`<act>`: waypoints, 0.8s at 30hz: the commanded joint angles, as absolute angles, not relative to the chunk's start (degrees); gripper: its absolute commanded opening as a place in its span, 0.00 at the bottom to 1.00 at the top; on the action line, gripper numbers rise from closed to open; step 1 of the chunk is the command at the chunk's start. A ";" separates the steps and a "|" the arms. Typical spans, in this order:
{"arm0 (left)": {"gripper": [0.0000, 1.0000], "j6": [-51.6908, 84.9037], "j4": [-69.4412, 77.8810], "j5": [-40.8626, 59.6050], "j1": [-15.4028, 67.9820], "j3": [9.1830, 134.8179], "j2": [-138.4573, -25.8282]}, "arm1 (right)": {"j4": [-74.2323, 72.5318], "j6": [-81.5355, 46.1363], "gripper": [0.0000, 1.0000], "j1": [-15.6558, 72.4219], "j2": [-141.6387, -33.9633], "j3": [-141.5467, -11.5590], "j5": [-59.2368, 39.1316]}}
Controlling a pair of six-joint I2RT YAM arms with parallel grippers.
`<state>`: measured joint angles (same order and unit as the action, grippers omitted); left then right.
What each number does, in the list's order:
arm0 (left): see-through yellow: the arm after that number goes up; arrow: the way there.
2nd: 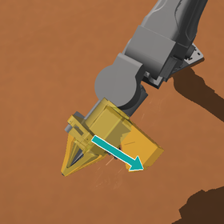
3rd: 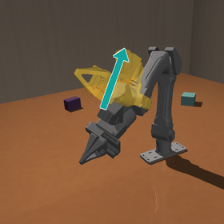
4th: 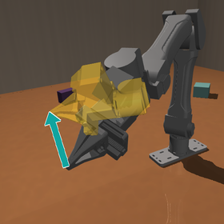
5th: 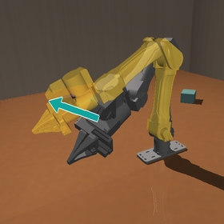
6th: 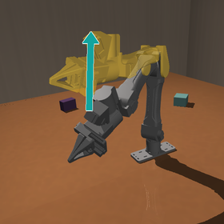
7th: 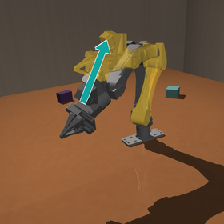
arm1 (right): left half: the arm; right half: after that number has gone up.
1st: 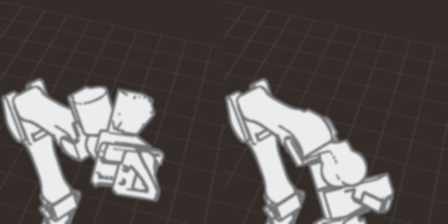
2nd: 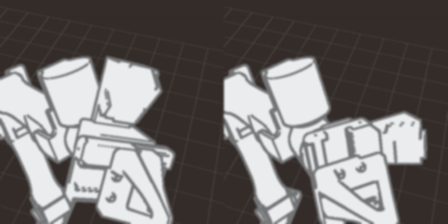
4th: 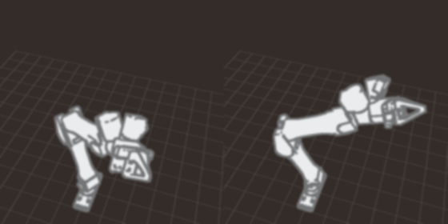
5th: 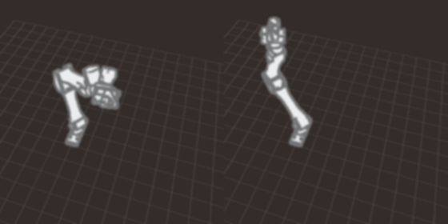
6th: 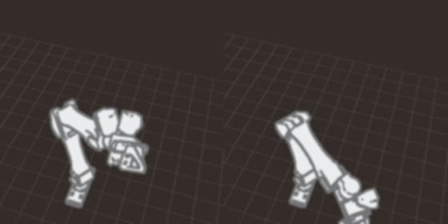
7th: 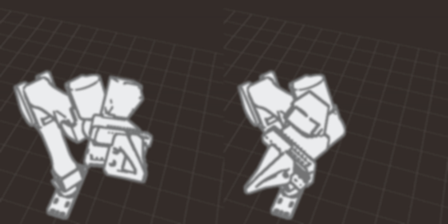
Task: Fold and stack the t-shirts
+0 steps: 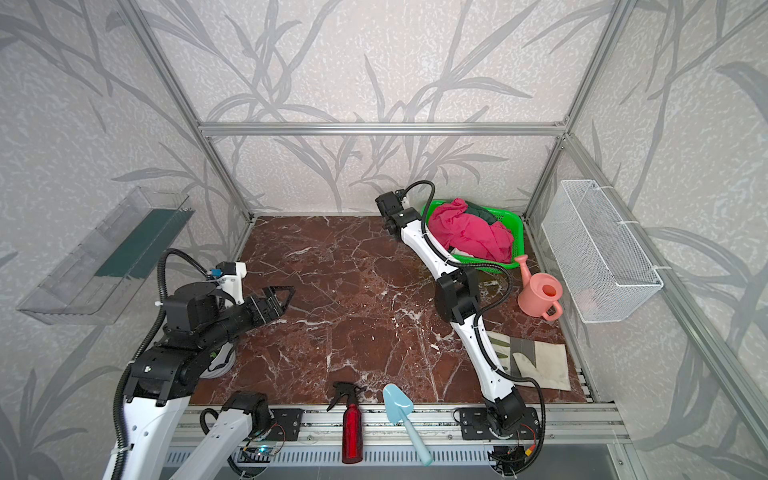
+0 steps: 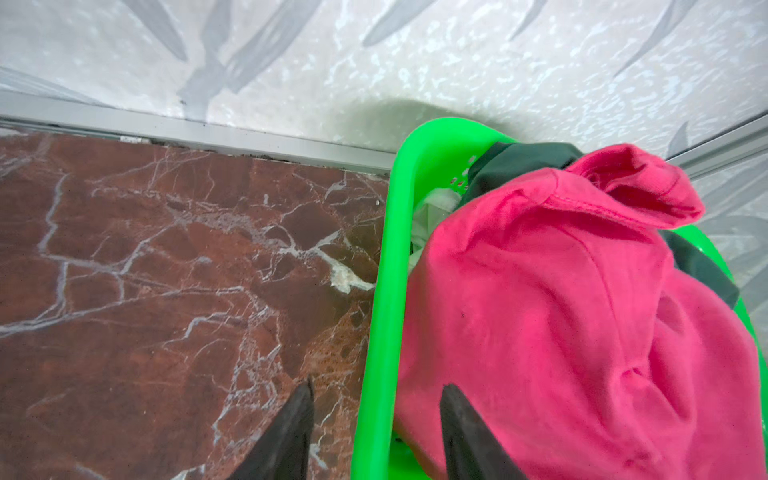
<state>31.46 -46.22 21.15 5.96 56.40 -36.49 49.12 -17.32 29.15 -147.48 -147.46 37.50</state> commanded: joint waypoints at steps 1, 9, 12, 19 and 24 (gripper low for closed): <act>0.99 29.76 -47.80 21.40 6.22 56.87 -36.68 | 54.99 -21.83 0.50 27.59 -151.21 -150.78 38.35; 0.99 28.65 -48.35 21.36 6.21 57.31 -36.86 | 54.87 -23.72 0.40 25.61 -152.74 -150.03 31.97; 0.99 28.73 -48.37 21.44 6.17 57.31 -36.73 | 54.22 -22.95 0.29 25.64 -153.24 -150.21 29.05; 0.99 29.28 -47.75 21.67 6.23 57.24 -36.47 | 51.50 -20.04 0.13 27.61 -152.56 -149.50 24.68; 0.99 29.91 -47.37 22.02 6.23 57.65 -36.67 | 50.91 -17.35 0.00 29.00 -153.21 -151.22 23.09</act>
<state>29.65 -47.59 21.26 5.96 56.40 -36.80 52.47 -20.47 27.03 -152.14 -149.51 28.32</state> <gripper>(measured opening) 0.994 0.186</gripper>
